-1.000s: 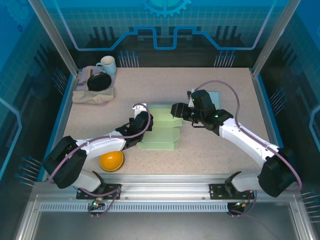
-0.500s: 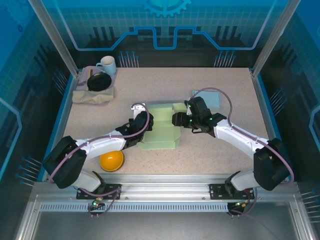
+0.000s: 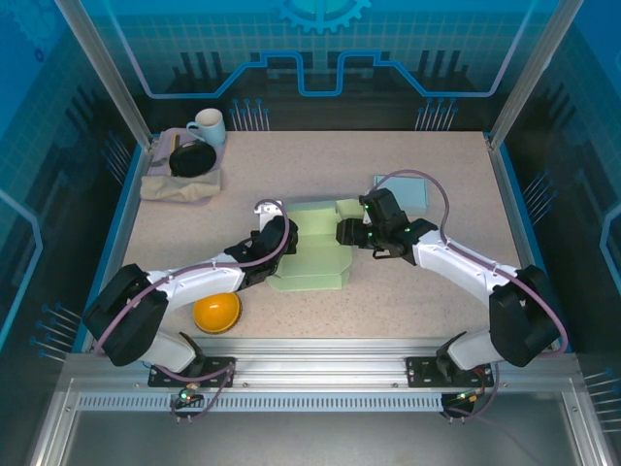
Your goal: Fold the paper box
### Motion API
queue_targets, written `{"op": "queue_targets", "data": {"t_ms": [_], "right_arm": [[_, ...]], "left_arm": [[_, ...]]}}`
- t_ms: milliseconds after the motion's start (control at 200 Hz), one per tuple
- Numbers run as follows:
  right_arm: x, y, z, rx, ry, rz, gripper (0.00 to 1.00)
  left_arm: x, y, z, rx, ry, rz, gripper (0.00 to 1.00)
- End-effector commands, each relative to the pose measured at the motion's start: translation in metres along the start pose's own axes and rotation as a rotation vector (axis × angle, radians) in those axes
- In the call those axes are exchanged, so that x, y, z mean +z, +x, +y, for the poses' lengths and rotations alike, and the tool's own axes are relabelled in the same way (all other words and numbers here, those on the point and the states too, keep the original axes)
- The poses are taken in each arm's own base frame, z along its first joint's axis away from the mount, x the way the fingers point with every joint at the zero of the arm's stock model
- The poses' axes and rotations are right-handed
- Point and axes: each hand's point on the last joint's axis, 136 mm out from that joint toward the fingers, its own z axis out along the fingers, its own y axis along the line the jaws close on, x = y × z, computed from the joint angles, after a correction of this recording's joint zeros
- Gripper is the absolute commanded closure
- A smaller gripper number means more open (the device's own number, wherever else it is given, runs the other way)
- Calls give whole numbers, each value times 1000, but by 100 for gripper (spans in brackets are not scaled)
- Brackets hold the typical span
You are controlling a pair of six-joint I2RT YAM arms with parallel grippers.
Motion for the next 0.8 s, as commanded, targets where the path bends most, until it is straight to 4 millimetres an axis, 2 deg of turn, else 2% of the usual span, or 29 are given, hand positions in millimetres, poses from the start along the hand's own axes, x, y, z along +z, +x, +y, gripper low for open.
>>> {"op": "queue_targets", "data": {"t_ms": [0, 200, 370, 600, 795], "right_arm": [[3, 1, -5, 6, 24, 5, 36], [-2, -9, 28, 1, -136, -16, 38], [-9, -14, 53, -64, -186, -16, 39], [10, 10, 67, -71, -188, 71, 40], [25, 27, 66, -26, -182, 122, 39]], "left_arm": [[-9, -10, -10, -56, 61, -29, 95], [-8, -7, -13, -59, 74, -13, 95], [-7, -3, -15, -57, 84, 2, 95], [-7, -4, -16, -76, 89, -1, 95], [-11, -8, -18, -93, 105, -5, 95]]}}
